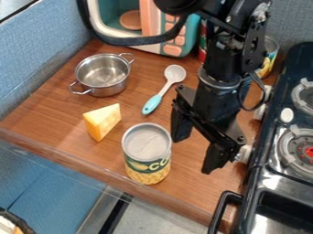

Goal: Move the yellow container to the top lft corner of the table

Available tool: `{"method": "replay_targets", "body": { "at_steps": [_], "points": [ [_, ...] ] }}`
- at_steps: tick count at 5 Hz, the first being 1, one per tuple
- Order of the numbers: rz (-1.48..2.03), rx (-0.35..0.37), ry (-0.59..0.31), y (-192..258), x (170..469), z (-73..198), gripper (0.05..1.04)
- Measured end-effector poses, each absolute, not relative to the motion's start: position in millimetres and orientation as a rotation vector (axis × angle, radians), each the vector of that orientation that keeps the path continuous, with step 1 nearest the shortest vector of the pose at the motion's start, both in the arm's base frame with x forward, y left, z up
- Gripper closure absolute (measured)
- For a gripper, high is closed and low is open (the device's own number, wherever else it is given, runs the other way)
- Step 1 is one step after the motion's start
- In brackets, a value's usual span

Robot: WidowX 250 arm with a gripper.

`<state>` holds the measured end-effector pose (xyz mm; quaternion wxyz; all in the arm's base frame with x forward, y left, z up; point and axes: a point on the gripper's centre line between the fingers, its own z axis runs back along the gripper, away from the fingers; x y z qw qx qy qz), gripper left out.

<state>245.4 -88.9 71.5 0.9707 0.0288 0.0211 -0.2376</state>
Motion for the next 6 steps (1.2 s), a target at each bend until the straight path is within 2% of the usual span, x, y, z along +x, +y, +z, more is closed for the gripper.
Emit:
{"method": "replay_targets", "body": {
  "at_steps": [1, 2, 4, 6],
  "points": [
    [-0.473, 0.063, 0.078, -87.2, 241.1, 63.1, 0.085],
    [-0.443, 0.064, 0.069, -76.0, 218.2, 71.2, 0.085],
    [-0.318, 0.036, -0.038, -46.1, 175.6, 87.0, 0.085],
    [-0.239, 0.033, 0.053, -18.2, 185.8, 36.6, 0.085]
  ]
}}
